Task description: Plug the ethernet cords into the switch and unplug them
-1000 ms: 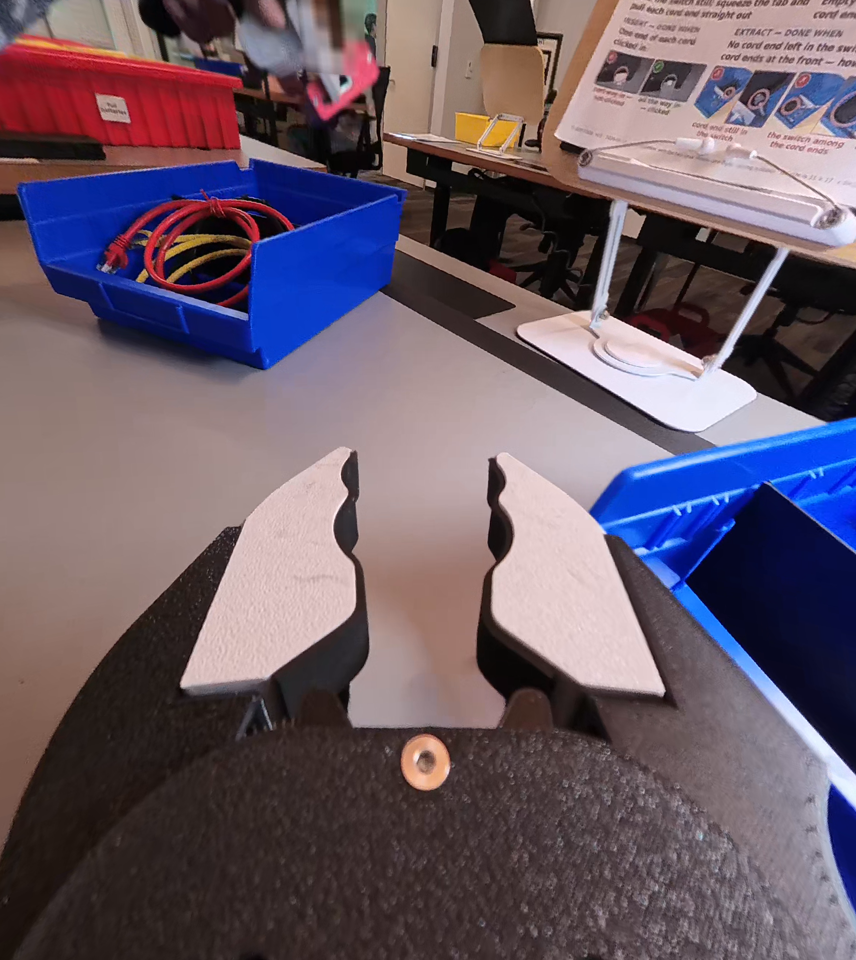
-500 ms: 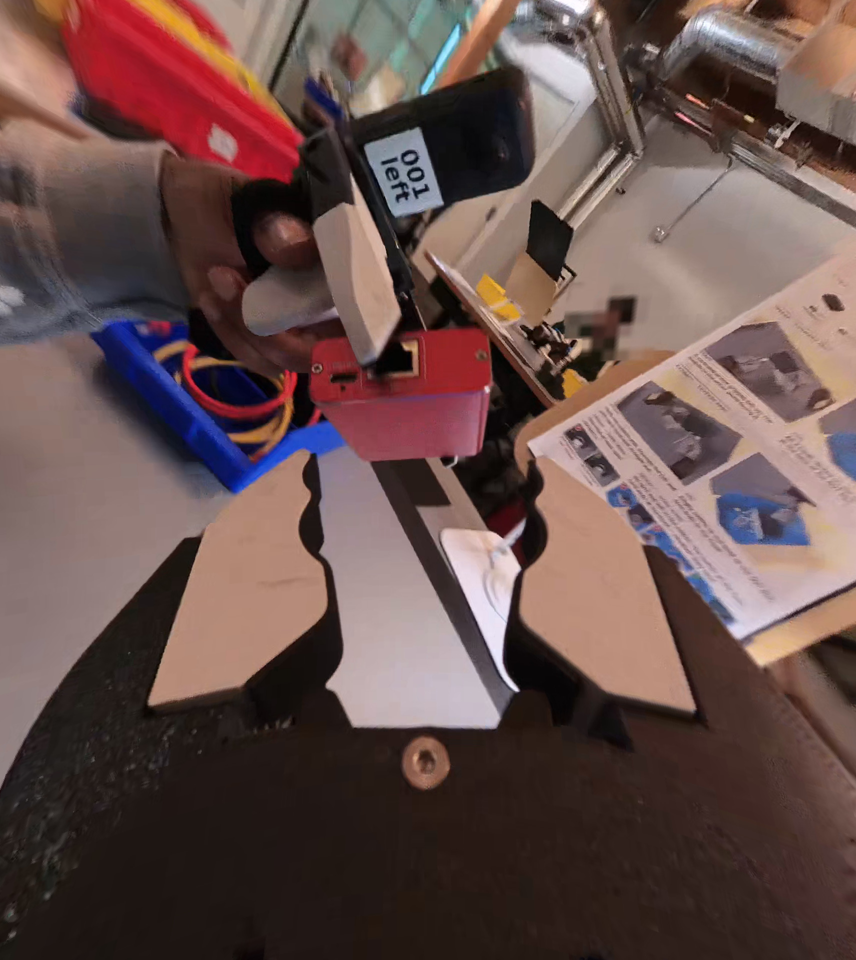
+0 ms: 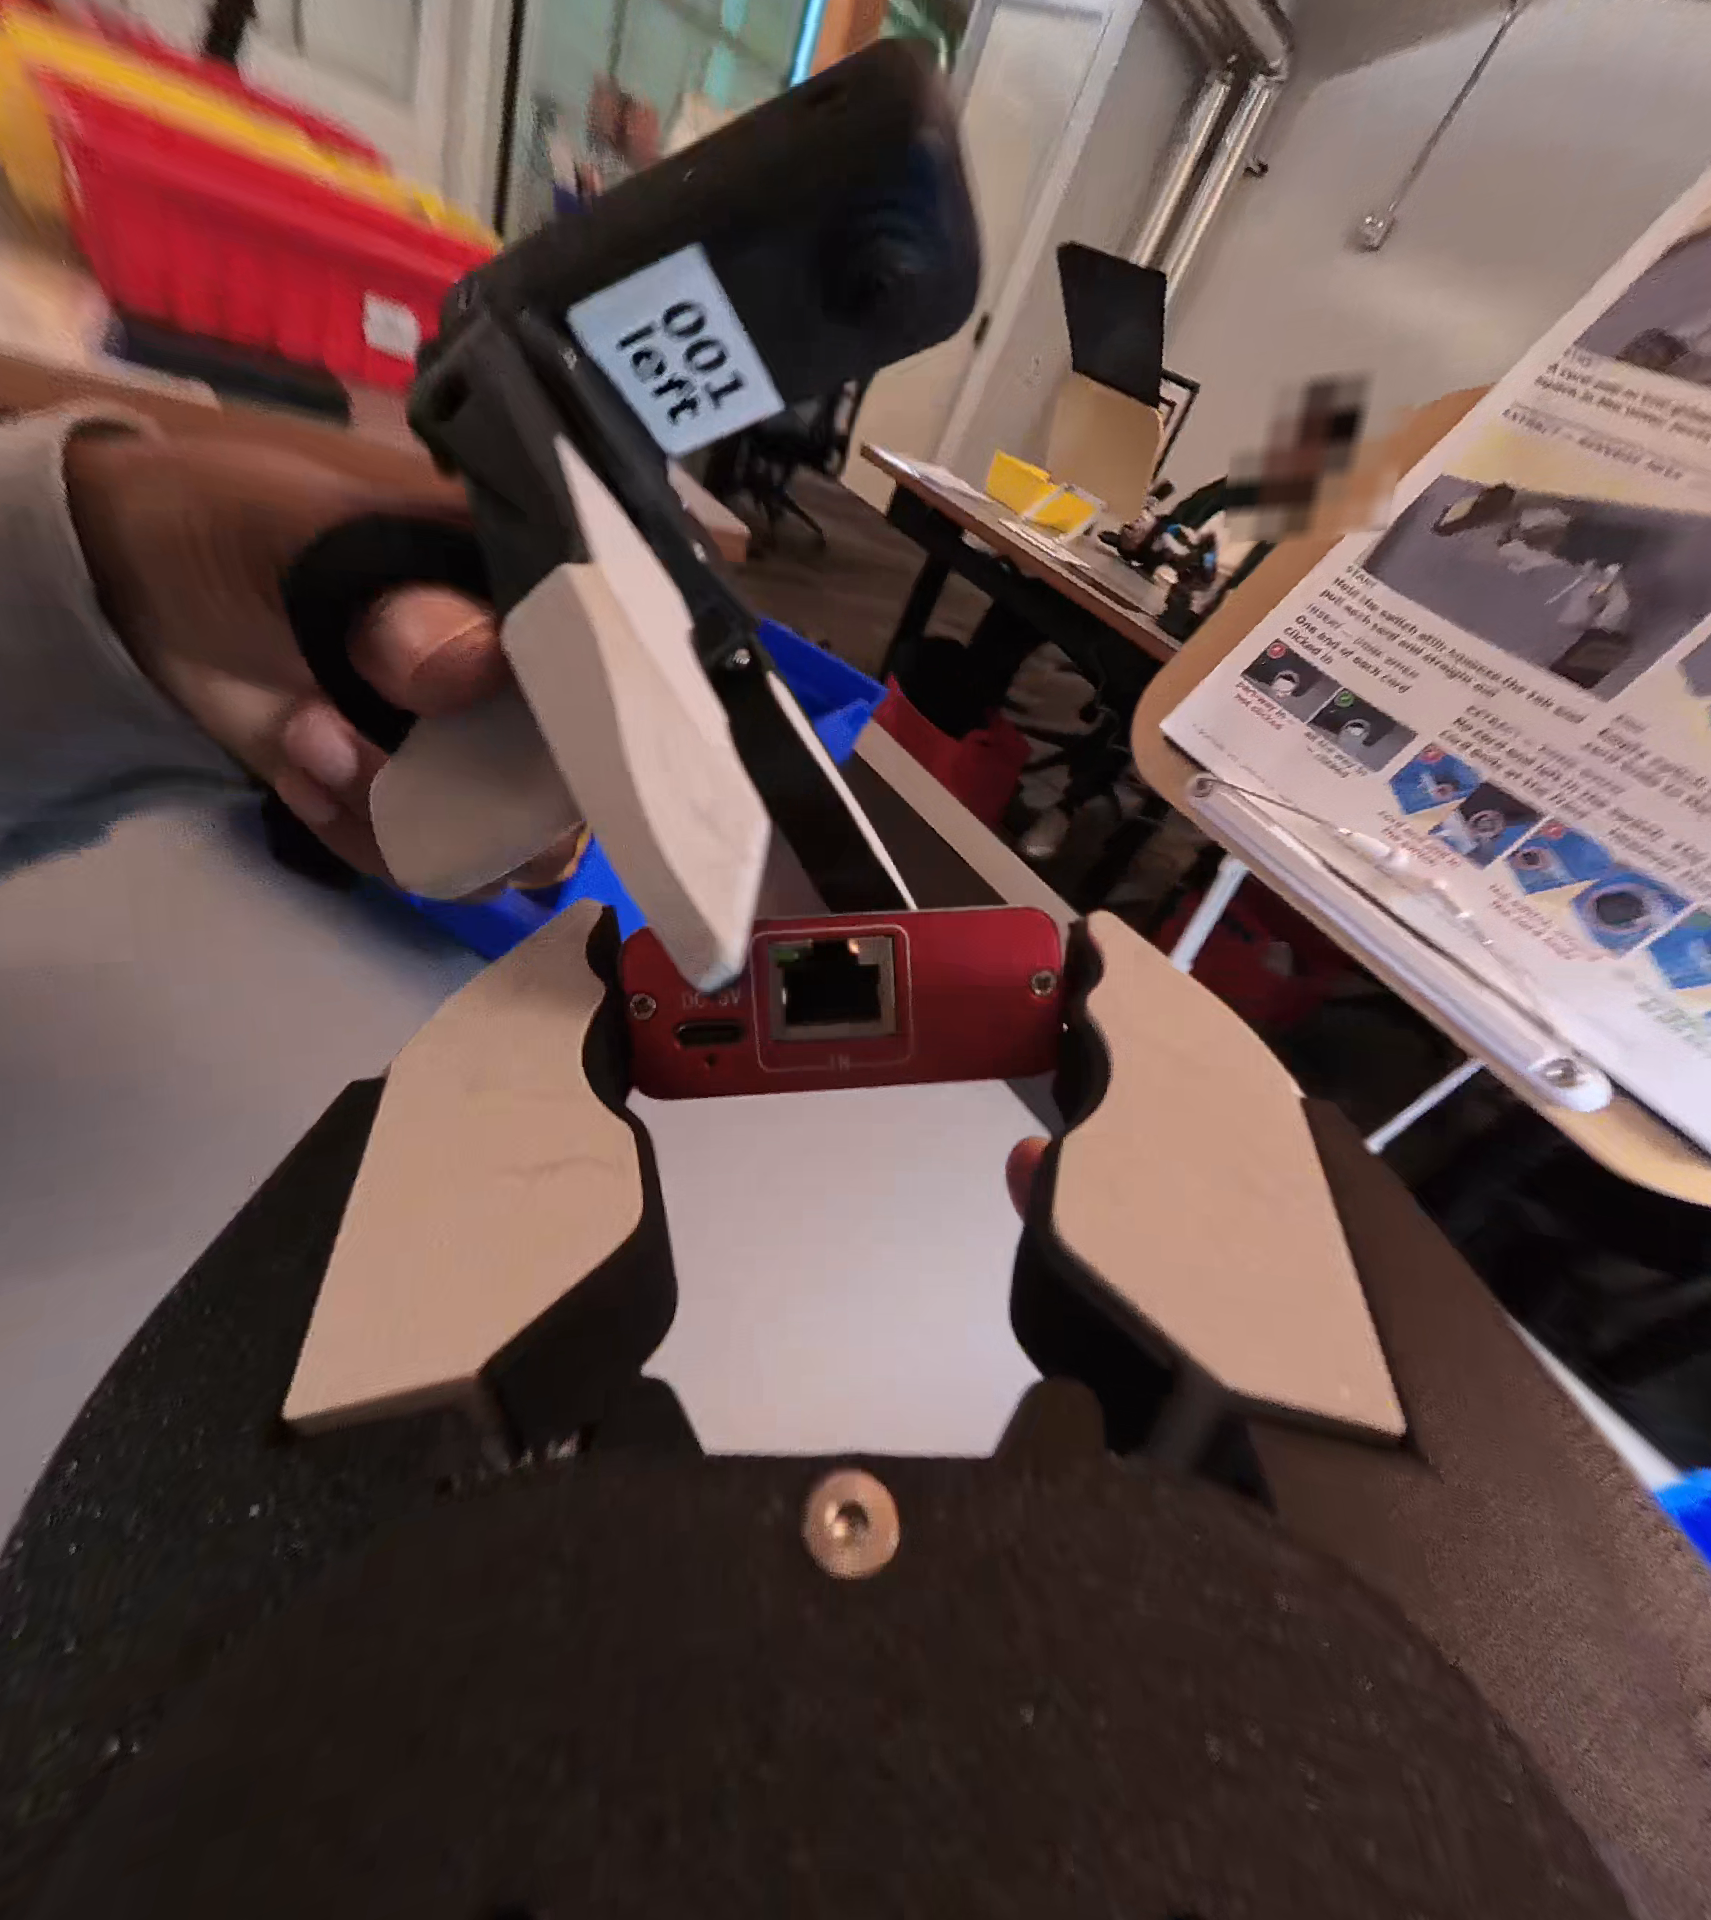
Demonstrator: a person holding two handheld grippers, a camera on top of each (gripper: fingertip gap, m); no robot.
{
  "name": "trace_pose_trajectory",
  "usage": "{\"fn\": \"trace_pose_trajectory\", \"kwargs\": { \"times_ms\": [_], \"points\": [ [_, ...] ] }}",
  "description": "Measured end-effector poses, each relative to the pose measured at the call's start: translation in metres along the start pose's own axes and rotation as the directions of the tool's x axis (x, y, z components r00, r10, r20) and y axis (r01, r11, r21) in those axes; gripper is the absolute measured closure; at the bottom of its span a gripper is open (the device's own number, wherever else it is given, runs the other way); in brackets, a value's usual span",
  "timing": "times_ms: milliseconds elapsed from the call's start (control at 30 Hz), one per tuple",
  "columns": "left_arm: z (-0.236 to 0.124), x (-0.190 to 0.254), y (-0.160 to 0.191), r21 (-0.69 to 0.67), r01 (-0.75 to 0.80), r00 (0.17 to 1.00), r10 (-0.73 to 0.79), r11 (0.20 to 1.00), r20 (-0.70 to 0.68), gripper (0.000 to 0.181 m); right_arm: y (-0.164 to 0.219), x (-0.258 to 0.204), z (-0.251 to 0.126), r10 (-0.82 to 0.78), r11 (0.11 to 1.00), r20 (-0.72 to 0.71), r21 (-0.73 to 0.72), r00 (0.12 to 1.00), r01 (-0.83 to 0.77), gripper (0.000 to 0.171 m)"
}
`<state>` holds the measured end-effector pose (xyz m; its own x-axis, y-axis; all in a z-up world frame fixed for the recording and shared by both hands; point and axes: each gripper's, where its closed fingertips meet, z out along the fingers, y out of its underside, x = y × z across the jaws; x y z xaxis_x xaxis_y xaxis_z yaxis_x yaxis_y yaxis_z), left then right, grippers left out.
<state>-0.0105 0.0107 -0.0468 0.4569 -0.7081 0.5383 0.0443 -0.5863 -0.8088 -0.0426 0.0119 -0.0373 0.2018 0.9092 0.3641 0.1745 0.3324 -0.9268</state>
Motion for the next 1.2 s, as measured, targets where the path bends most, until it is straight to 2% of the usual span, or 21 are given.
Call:
{"fn": "trace_pose_trajectory", "kwargs": {
  "times_ms": [33,133,233,300,400,500,633,700,833,900,1000,1067,1100,1167,1200],
  "points": [
    [0.000,0.001,-0.001,0.008,-0.001,1.000,0.001,1.000,-0.003,0.100,-0.001,0.002,-0.002,0.053,0.998,0.015,0.030,0.998,-0.053,0.091],
    [0.000,0.006,-0.004,0.029,-0.006,0.999,0.007,1.000,-0.036,0.097,-0.007,0.008,-0.006,0.194,0.975,0.055,0.098,0.980,-0.198,0.091],
    [-0.015,0.015,-0.021,0.143,-0.055,0.994,0.068,0.988,-0.089,0.101,-0.014,0.022,-0.015,0.383,0.899,0.134,0.171,0.914,-0.402,0.091],
    [-0.025,0.023,-0.028,0.181,-0.133,0.986,0.149,0.974,-0.078,0.102,-0.019,0.034,-0.024,0.535,0.786,0.231,0.215,0.813,-0.579,0.091],
    [-0.024,0.019,-0.024,0.119,-0.367,0.929,0.357,0.923,0.095,0.106,-0.022,0.051,-0.034,0.697,0.575,0.370,0.226,0.615,-0.787,0.091],
    [-0.009,0.006,-0.014,-0.004,-0.535,0.819,0.520,0.845,0.241,0.109,-0.018,0.055,-0.034,0.735,0.502,0.404,0.215,0.544,-0.838,0.092],
    [0.011,0.004,-0.018,-0.065,-0.746,0.585,0.699,0.663,0.412,0.119,-0.023,0.056,-0.036,0.764,0.397,0.465,0.208,0.447,-0.894,0.092],
    [0.018,0.006,-0.019,-0.110,-0.815,0.459,0.748,0.569,0.479,0.123,-0.025,0.054,-0.036,0.774,0.351,0.489,0.199,0.403,-0.915,0.092],
    [0.015,0.012,-0.025,-0.173,-0.896,0.246,0.782,0.409,0.573,0.149,-0.030,0.041,-0.031,0.783,0.276,0.541,0.141,0.307,-0.951,0.092],
    [0.010,0.015,-0.026,-0.179,-0.900,0.241,0.795,0.398,0.557,0.153,-0.033,0.035,-0.030,0.772,0.284,0.570,0.086,0.281,-0.955,0.092],
    [0.004,0.019,-0.024,-0.206,-0.890,0.259,0.823,0.406,0.506,0.153,-0.034,0.020,-0.033,0.717,0.393,0.634,-0.024,0.290,-0.919,0.092],
    [0.001,0.024,-0.022,-0.176,-0.871,0.340,0.822,0.459,0.458,0.154,-0.027,0.007,-0.041,0.629,0.552,0.680,-0.051,0.376,-0.832,0.100],
    [0.000,0.027,-0.021,-0.157,-0.856,0.392,0.816,0.493,0.426,0.154,-0.022,0.002,-0.047,0.580,0.626,0.697,-0.051,0.421,-0.778,0.097],
    [-0.003,0.028,-0.018,-0.146,-0.827,0.460,0.802,0.543,0.381,0.154,-0.011,-0.003,-0.055,0.509,0.736,0.694,-0.044,0.509,-0.676,0.097],
    [-0.003,0.028,-0.015,-0.142,-0.812,0.493,0.794,0.567,0.356,0.154,-0.005,-0.003,-0.055,0.476,0.787,0.661,-0.025,0.581,-0.616,0.098]
  ]
}}
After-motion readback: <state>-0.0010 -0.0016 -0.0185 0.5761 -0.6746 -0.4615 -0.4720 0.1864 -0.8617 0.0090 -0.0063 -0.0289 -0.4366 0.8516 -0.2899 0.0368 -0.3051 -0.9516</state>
